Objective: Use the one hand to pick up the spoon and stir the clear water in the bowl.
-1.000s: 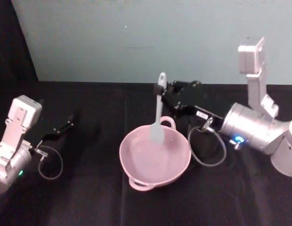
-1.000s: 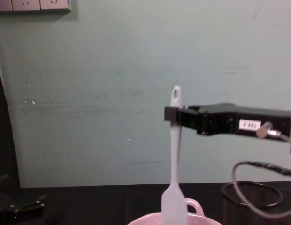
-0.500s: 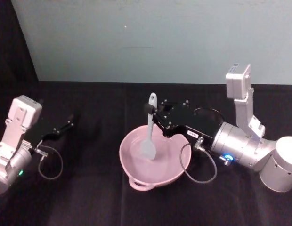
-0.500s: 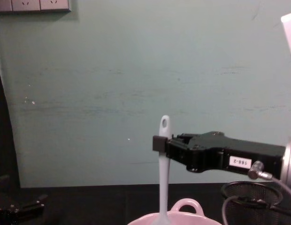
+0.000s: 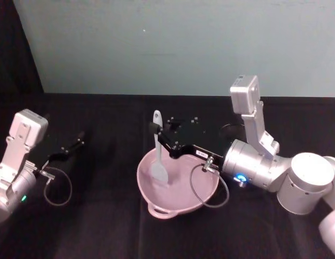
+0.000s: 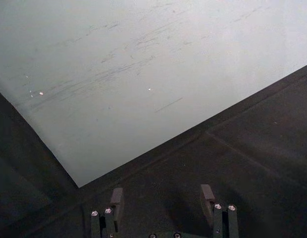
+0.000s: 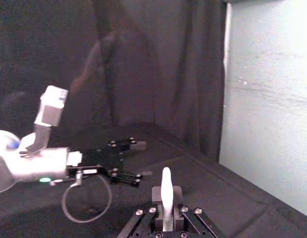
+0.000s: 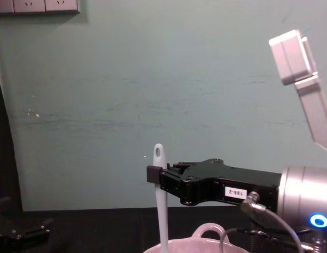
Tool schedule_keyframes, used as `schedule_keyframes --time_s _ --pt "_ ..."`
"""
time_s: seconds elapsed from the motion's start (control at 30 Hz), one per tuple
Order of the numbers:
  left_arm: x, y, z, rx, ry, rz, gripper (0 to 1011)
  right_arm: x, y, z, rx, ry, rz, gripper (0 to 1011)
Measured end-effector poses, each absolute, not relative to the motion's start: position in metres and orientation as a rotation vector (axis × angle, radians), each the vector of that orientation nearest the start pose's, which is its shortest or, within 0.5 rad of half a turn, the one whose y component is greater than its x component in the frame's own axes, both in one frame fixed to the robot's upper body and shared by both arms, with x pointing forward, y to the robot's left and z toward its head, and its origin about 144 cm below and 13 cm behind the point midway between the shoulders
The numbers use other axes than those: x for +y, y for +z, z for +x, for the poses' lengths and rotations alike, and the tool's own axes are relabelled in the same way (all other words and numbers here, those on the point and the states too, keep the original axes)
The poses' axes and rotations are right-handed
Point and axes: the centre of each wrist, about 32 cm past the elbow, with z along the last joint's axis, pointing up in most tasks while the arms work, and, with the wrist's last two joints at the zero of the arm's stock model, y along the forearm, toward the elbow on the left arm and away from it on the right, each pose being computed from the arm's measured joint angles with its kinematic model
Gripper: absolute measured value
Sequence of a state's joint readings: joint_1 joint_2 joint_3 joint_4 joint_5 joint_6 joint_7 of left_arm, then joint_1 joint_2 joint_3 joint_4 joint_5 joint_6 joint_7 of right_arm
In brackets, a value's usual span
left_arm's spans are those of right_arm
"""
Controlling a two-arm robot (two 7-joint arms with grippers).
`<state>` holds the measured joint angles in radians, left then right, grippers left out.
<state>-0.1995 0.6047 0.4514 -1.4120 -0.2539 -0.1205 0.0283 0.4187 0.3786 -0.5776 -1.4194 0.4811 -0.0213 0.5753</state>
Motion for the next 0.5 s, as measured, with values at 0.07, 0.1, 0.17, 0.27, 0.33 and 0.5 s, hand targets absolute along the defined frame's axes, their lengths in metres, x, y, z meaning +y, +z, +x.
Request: schedule_keyframes --time_s 0.07,0.1,0.17,0.27,0.33,0.5 --pt "0.31 1.14 0.489 -0.285 1.248 0.304 1005 -0.191 1.196 0.542 -0.067 -0.554 -0.001 114" --pt "0.31 1.14 0.489 -0.285 1.248 0.304 1005 -0.192 1.196 0.543 -0.066 -0.563 0.001 114" --pt "0.31 1.14 0.489 -0.285 1.248 0.304 1005 -0.194 1.194 0.548 -0.059 -0.59 0.007 114" --pt "0.31 1.14 0.489 -0.285 1.248 0.304 1005 -0.199 1.193 0.552 -0.053 -0.625 0.011 114" --pt "0.31 1.14 0.489 -0.285 1.248 0.304 1005 -0.205 1.194 0.554 -0.052 -0.653 0.014 114" --pt "0.31 1.14 0.489 -0.285 1.248 0.304 1005 -0.218 1.196 0.554 -0.058 -0.696 0.014 114"
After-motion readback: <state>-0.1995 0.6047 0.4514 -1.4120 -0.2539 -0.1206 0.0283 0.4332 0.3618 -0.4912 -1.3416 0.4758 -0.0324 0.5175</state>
